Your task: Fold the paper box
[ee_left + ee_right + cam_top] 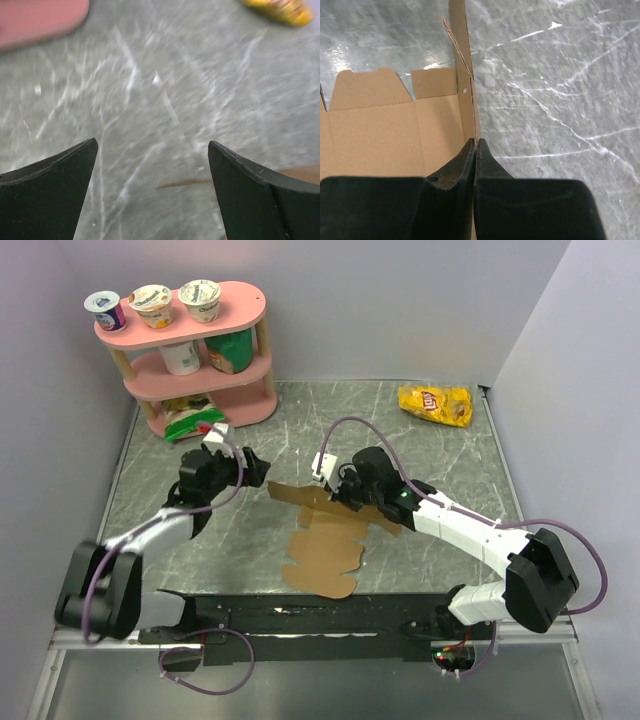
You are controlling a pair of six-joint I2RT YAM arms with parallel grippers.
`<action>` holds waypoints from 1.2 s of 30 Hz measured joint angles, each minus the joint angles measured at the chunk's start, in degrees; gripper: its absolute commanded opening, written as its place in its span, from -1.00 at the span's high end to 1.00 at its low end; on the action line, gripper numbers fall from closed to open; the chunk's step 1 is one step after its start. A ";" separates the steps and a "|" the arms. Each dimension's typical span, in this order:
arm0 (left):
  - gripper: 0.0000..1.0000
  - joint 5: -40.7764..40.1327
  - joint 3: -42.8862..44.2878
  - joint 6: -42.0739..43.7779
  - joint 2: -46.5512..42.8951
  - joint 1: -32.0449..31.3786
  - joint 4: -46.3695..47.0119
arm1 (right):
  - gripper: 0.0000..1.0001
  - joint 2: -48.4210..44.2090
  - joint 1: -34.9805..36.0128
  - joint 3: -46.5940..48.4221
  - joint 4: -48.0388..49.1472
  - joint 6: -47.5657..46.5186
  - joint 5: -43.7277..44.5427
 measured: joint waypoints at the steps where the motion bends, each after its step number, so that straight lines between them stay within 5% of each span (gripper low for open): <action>1: -0.94 0.20 0.79 -0.20 3.34 0.79 -0.04 | 1.00 0.00 0.00 0.00 -0.02 -0.04 -0.42; 14: -0.80 7.10 10.82 1.11 26.51 0.96 -0.52 | 1.00 0.00 0.00 -0.11 0.37 -0.63 -0.72; 36: -0.77 3.23 2.29 -7.41 20.09 -8.13 -3.63 | 1.00 -1.07 7.54 -15.15 21.81 -8.31 19.58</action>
